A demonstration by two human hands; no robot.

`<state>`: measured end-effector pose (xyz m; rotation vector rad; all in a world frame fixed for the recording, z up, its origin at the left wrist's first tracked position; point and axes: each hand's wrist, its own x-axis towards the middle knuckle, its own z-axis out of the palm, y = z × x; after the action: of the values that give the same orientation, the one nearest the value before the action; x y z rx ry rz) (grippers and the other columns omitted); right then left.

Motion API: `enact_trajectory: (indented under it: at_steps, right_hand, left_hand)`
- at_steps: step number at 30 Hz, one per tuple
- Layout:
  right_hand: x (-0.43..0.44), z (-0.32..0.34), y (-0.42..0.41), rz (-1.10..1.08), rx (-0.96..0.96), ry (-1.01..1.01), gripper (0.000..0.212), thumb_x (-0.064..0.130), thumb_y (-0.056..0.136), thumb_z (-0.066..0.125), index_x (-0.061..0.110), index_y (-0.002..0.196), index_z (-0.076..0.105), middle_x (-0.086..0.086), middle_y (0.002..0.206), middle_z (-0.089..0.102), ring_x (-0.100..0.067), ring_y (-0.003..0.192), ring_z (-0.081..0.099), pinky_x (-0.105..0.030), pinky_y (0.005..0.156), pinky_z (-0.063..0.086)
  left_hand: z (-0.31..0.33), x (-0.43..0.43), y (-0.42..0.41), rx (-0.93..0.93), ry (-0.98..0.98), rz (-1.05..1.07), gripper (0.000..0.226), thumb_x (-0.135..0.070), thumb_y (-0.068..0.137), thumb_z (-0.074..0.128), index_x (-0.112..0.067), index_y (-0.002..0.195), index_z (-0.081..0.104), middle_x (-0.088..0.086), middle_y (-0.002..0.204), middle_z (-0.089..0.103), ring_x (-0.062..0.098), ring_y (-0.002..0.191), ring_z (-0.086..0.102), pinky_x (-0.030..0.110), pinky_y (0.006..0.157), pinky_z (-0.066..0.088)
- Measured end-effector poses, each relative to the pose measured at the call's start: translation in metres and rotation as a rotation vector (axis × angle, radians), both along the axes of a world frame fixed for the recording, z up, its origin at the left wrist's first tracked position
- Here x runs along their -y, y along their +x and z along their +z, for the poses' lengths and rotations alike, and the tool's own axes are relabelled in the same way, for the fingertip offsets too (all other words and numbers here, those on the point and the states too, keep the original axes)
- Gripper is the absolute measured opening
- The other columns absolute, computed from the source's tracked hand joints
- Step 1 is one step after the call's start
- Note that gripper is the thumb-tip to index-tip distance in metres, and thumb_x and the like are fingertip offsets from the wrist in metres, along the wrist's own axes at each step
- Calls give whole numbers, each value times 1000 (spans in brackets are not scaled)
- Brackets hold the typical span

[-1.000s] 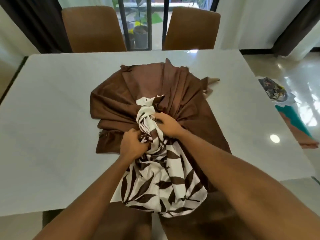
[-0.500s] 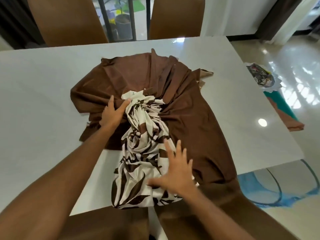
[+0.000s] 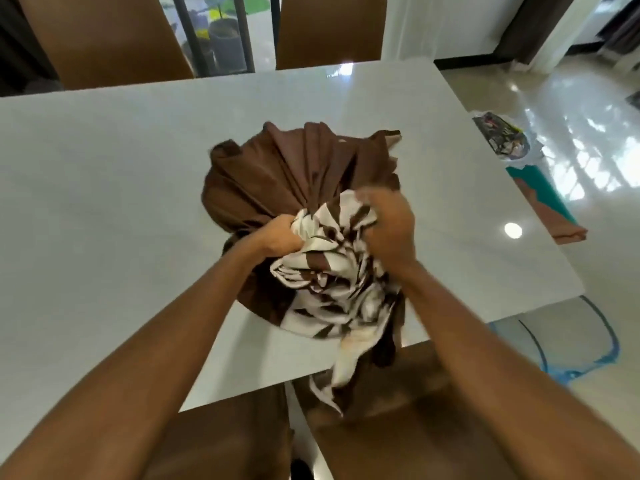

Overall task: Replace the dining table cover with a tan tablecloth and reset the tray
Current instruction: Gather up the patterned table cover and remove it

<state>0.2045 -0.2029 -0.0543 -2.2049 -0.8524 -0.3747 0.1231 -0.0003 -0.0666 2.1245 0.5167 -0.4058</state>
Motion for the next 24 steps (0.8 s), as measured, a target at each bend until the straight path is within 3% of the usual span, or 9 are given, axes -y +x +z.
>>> enact_trajectory:
  at_steps: [2, 5, 7, 10, 12, 14, 16, 19, 24]
  right_hand:
    - [-17, 24, 45, 12, 164, -76, 42, 9, 79, 67, 15, 121, 69, -9, 105, 69, -33, 94, 61, -41, 78, 46]
    - [-61, 35, 69, -24, 372, -393, 51, 21, 77, 66, 27, 127, 62, -7, 112, 63, -32, 96, 59, -40, 71, 42]
    - [-82, 15, 62, 78, 209, -623, 61, 35, 78, 66, 31, 137, 52, -13, 134, 55, -39, 118, 53, -50, 87, 44]
    - [-80, -36, 49, 146, -384, -895, 76, 60, 88, 58, 44, 154, 25, -4, 168, 10, -39, 153, 6, -69, 117, 9]
    - [-67, -60, 45, 131, -527, -869, 71, 59, 94, 53, 43, 156, 24, 1, 169, 6, -34, 154, 4, -67, 119, 3]
    - [-57, -70, 37, 186, -478, -694, 62, 48, 95, 55, 32, 153, 38, -3, 165, 28, -32, 149, 27, -59, 121, 17]
    - [-49, -64, 35, 296, -650, -419, 52, 38, 94, 58, 26, 145, 54, -3, 149, 53, -26, 135, 50, -45, 115, 36]
    - [-32, -54, 29, 395, -839, -281, 44, 35, 92, 61, 34, 137, 59, 7, 135, 64, -10, 120, 58, -31, 105, 42]
    - [-24, -66, 16, 305, -538, -281, 68, 32, 86, 76, 19, 147, 48, -11, 133, 58, -25, 122, 55, -38, 108, 43]
  left_hand:
    - [2, 6, -21, 11, -9, -113, 29, 2, 87, 69, 4, 115, 63, 10, 114, 63, 22, 113, 56, 14, 82, 40]
    - [-2, 14, -47, -41, 109, -192, 57, 3, 89, 65, 4, 140, 41, 16, 142, 45, 28, 133, 43, 22, 103, 30]
    - [-7, 16, -50, -24, 168, -199, 42, -2, 95, 58, 1, 135, 47, 18, 139, 50, 30, 131, 47, 22, 100, 32]
    - [-9, 19, -52, 147, 260, 92, 26, -15, 99, 55, -8, 123, 61, 15, 128, 58, 32, 120, 54, 37, 102, 42]
    - [-21, 12, -56, 215, 377, 276, 36, -31, 98, 58, -23, 133, 56, 10, 135, 53, 30, 124, 51, 52, 103, 42]
    - [-38, 8, -64, 159, 357, 246, 70, -29, 95, 63, -25, 155, 26, 13, 157, 28, 31, 142, 34, 53, 113, 35]
    - [-46, 4, -63, 149, 76, 258, 92, -27, 92, 69, -23, 159, 7, 11, 165, 10, 28, 150, 21, 49, 120, 26]
    - [-37, 6, -46, 104, -356, 249, 117, -24, 69, 82, -26, 158, 7, 12, 162, 21, 25, 147, 28, 42, 116, 33]
    - [-30, 17, -16, -1, -442, 186, 117, -29, 69, 80, -20, 159, 6, 3, 157, 29, 24, 144, 31, 12, 94, 42]
